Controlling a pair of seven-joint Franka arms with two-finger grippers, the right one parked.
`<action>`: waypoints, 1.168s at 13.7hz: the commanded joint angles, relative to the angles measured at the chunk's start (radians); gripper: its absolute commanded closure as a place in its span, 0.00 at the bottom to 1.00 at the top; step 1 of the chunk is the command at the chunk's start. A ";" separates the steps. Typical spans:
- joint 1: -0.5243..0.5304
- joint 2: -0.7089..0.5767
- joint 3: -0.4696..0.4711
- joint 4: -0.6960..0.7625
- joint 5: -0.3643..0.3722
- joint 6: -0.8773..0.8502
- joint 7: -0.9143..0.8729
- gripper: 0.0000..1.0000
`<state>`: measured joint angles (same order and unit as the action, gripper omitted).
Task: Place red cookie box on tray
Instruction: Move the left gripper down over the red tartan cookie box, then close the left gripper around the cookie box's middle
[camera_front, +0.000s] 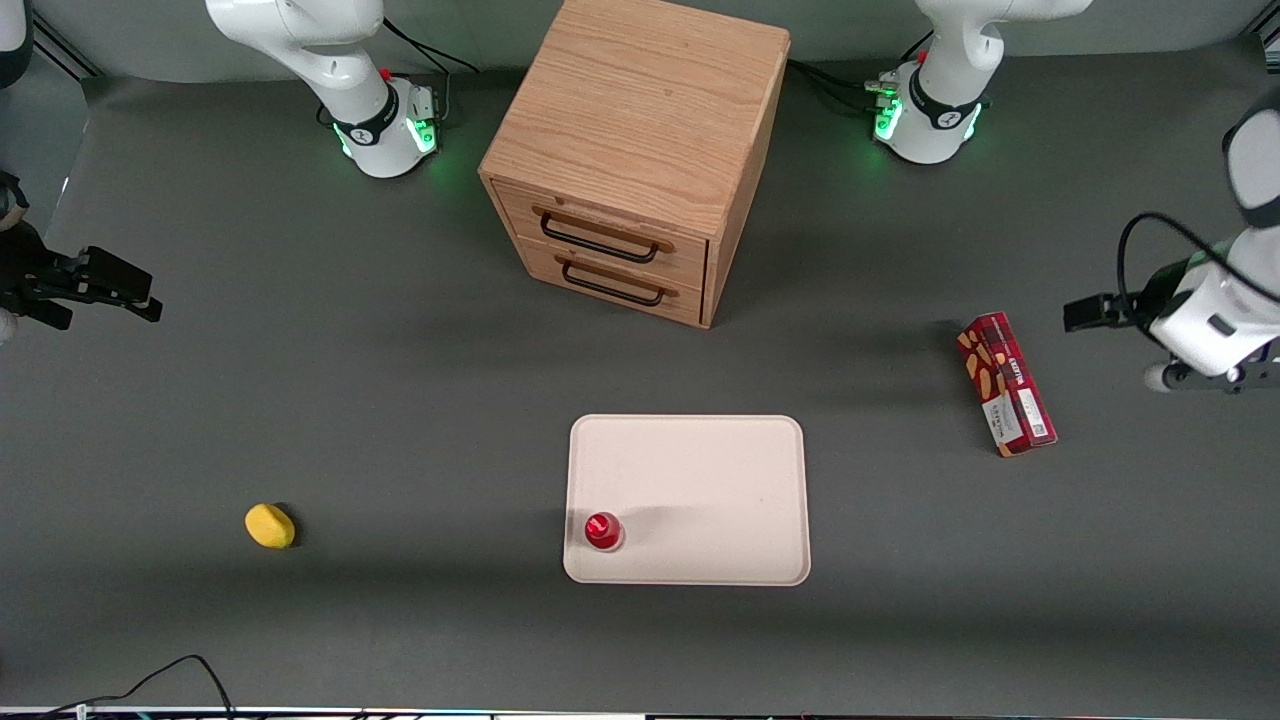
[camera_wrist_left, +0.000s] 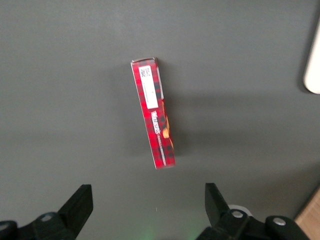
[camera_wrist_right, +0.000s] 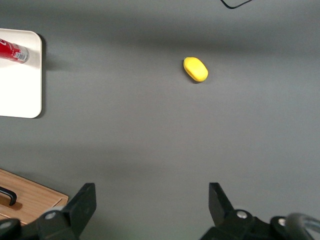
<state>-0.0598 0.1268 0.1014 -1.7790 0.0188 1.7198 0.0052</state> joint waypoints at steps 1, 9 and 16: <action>0.035 -0.003 -0.009 -0.131 -0.014 0.174 -0.045 0.00; 0.037 0.157 -0.009 -0.238 -0.066 0.449 -0.169 0.01; 0.038 0.224 -0.009 -0.322 -0.068 0.664 -0.171 0.03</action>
<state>-0.0272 0.3517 0.0982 -2.0457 -0.0386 2.3024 -0.1543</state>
